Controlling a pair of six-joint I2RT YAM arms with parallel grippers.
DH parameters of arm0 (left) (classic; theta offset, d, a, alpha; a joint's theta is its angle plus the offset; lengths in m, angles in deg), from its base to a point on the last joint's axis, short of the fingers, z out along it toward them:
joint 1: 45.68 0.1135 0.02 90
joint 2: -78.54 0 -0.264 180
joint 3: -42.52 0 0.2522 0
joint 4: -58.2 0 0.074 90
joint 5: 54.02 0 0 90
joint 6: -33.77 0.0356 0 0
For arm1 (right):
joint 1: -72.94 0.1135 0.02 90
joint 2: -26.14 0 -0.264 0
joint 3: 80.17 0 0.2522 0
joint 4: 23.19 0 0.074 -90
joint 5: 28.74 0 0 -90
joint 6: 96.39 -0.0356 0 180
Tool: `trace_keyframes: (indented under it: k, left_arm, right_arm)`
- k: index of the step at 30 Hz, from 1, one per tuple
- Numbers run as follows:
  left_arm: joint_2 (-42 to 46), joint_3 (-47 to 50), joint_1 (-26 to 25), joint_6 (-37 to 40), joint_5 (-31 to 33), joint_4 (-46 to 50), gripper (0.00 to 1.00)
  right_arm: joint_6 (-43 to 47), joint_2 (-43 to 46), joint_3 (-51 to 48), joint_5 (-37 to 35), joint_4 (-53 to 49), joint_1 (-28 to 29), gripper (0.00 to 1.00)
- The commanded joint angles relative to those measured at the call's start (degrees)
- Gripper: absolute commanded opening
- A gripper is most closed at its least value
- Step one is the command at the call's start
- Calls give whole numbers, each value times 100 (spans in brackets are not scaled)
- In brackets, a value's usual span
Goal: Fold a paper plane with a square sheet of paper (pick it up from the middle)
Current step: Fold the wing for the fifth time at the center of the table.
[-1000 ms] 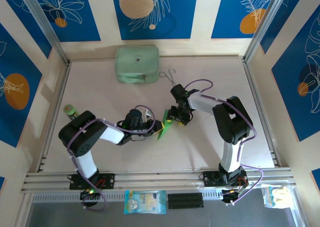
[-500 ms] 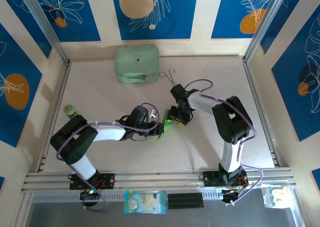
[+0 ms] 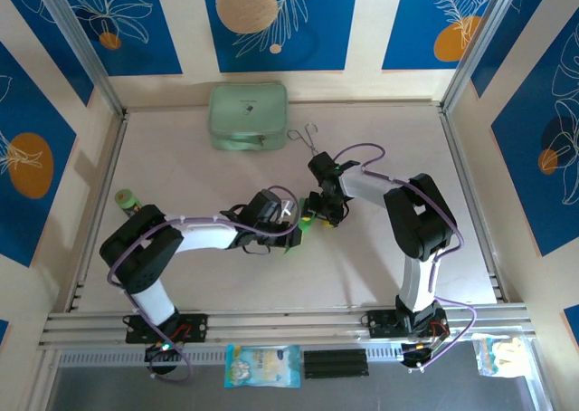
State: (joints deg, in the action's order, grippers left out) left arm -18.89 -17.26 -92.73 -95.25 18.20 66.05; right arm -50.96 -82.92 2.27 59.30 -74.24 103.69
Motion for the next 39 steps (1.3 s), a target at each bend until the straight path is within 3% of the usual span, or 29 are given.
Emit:
trace_keyframes:
  k: [1,24,30,39]
  left_arm:
    - [-131,-188,-81,216,140,270,35]
    - [-388,-144,-85,302,186,406,25]
    - [-358,-28,81,-36,-303,43,20]
    - [-505,343,375,-974,-1130,-1092,10]
  right_arm:
    - [19,-765,-332,-164,327,48,57]
    - [2,-910,-251,-96,219,24,59]
    - [242,-703,-408,77,493,-54,59]
    - [1043,131,-1113,1112,1616,-312,62]
